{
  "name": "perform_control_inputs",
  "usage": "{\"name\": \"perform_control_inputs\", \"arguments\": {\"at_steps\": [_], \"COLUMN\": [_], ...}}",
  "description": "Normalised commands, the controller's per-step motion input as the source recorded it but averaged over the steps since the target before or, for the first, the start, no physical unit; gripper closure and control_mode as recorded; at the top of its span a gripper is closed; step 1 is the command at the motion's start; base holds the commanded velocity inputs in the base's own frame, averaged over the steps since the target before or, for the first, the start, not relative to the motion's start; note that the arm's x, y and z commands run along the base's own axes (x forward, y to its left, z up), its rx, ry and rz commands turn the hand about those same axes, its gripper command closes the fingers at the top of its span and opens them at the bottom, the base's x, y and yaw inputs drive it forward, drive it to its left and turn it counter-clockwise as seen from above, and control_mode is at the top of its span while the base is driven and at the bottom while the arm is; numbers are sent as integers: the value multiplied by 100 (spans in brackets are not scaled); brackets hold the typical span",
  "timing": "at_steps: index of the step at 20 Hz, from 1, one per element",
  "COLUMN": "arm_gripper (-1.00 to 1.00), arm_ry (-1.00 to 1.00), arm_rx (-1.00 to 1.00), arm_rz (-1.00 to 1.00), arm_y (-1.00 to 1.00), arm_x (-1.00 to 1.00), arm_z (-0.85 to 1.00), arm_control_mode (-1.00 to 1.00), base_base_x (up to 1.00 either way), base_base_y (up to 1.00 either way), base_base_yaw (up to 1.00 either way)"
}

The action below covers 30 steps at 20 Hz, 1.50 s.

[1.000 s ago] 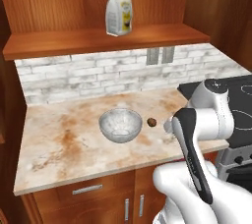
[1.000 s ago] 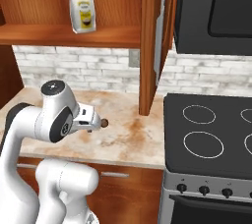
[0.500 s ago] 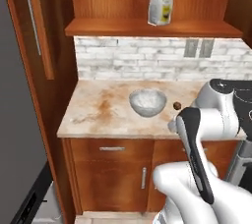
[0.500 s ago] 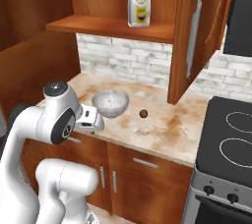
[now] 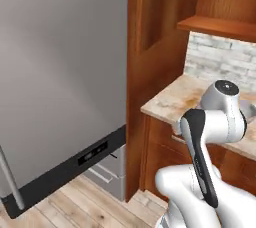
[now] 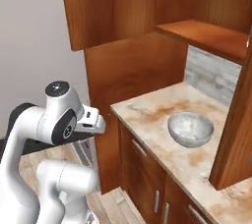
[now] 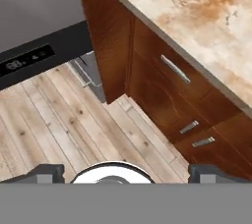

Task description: Pick the egg and butter from the fridge and place them by the bowl for mixing.

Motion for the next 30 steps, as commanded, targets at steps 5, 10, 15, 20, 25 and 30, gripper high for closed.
{"name": "perform_control_inputs", "arguments": {"at_steps": [5,10,15,20,25,30], "arm_gripper": [-100,-100,-100,-100,-100,-100], "arm_ry": [0,0,0,0,0,0], "arm_rx": [0,0,0,0,0,0], "arm_rz": [0,0,0,0,0,0], "arm_y": [0,0,0,0,0,0], "arm_x": [0,0,0,0,0,0], "arm_z": [0,0,0,0,0,0], "arm_control_mode": [100,100,100,100,100,100], "base_base_x": [-25,-39,-65,-38,-12,3], "base_base_y": [-14,-5,23,65,81,79], "base_base_yaw": [98,85,11,0,0,-1]}}
